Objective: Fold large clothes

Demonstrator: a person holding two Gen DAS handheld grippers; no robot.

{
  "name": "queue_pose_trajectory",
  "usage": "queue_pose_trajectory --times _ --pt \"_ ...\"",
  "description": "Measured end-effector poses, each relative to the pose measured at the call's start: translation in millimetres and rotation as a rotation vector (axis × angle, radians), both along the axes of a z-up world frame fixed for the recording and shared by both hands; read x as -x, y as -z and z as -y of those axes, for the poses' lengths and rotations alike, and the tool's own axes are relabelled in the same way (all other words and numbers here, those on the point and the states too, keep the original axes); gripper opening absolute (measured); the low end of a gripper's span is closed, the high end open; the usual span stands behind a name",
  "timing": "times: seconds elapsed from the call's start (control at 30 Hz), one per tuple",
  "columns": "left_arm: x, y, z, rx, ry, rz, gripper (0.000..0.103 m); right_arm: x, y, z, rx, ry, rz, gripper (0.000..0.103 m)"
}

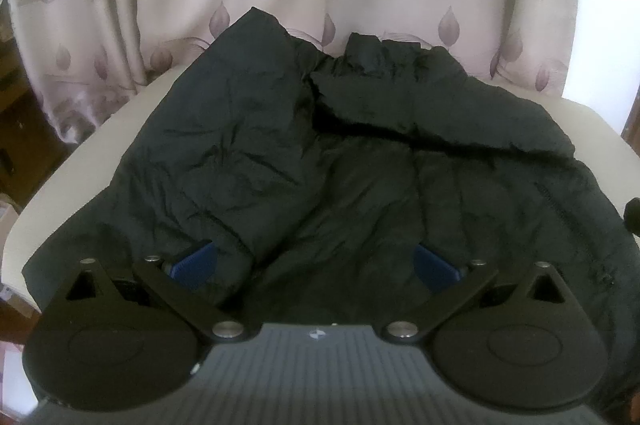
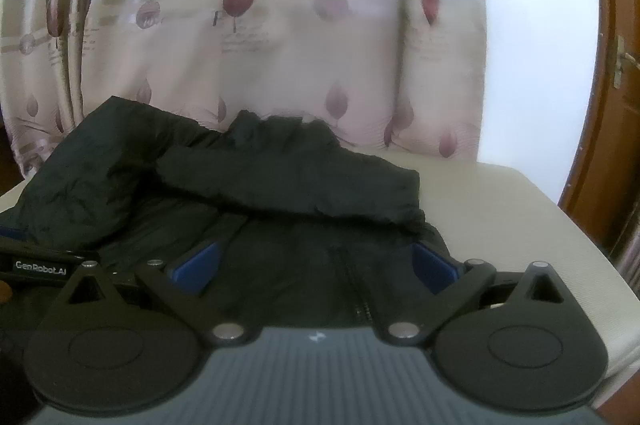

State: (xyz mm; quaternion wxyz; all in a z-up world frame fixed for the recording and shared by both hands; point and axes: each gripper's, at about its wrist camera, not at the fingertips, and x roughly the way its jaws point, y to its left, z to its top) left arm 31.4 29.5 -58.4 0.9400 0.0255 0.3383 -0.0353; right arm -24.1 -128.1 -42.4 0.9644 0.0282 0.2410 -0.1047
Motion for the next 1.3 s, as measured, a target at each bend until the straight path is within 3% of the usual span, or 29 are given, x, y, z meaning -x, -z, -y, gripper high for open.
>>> queue_pose_trajectory --times 0.27,0.4,0.53,0.77,0.9,1.03,1.07,1.1,1.13,1.2,1.3 --pt "13.8 15.3 -20.9 0.039 -0.007 -0.010 0.101 -0.8 2.3 -0.9 -0.002 -0.017 -0.007 0.103" --pt "30.5 13.7 -52.2 0.060 -0.046 0.038 0.099 -1.4 3.7 -0.6 -0.006 -0.021 -0.014 0.103" --pt "43.0 11.5 -100.0 0.112 -0.143 0.042 0.092 -0.7 4.9 -3.2 -0.001 -0.036 -0.014 0.103" --pt "45.7 5.3 -187.5 0.187 -0.342 0.054 0.091 -1.7 8.1 -6.0 0.002 -0.062 -0.022 0.103" --pt "29.0 8.3 -211.1 0.190 -0.339 0.031 0.098 -2.5 9.5 -9.9 0.013 -0.073 -0.033 0.103" --pt "14.1 10.5 -215.1 0.164 -0.304 0.062 0.096 -1.8 9.3 -12.3 0.027 -0.076 -0.036 0.103" --pt "11.8 11.0 -212.3 0.145 -0.293 0.073 0.092 -2.1 9.6 -12.3 0.028 -0.073 -0.038 0.103" --pt "6.0 11.2 -208.5 0.116 -0.284 0.075 0.072 -2.3 9.9 -12.5 0.027 -0.071 -0.040 0.103" --pt "-1.4 12.6 -206.2 0.090 -0.276 0.064 0.035 -2.6 10.0 -12.0 0.026 -0.070 -0.042 0.103" --pt "-15.3 14.3 -206.4 0.098 -0.260 0.013 0.000 -3.4 10.3 -12.6 0.023 -0.066 -0.044 0.103" --pt "-23.9 7.2 -212.4 0.086 -0.299 0.022 0.000 -4.2 10.0 -10.2 0.016 -0.057 -0.045 0.103"
